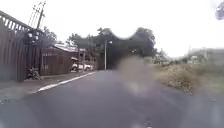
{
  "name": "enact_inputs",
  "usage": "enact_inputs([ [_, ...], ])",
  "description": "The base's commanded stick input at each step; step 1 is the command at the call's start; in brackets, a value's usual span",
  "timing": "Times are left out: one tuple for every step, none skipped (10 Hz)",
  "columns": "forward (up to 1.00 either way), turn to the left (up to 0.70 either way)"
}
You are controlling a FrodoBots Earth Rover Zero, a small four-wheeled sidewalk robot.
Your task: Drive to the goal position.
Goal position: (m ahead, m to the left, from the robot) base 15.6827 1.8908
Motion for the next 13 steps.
enact_inputs([
  [0.7,0.0],
  [0.7,0.0],
  [0.7,0.0],
  [0.7,0.0],
  [0.7,0.0],
  [0.7,0.0],
  [0.7,0.0],
  [0.7,0.0],
  [0.7,0.0],
  [0.7,0.0],
  [0.7,0.0],
  [0.7,0.0],
  [0.7,0.0],
])
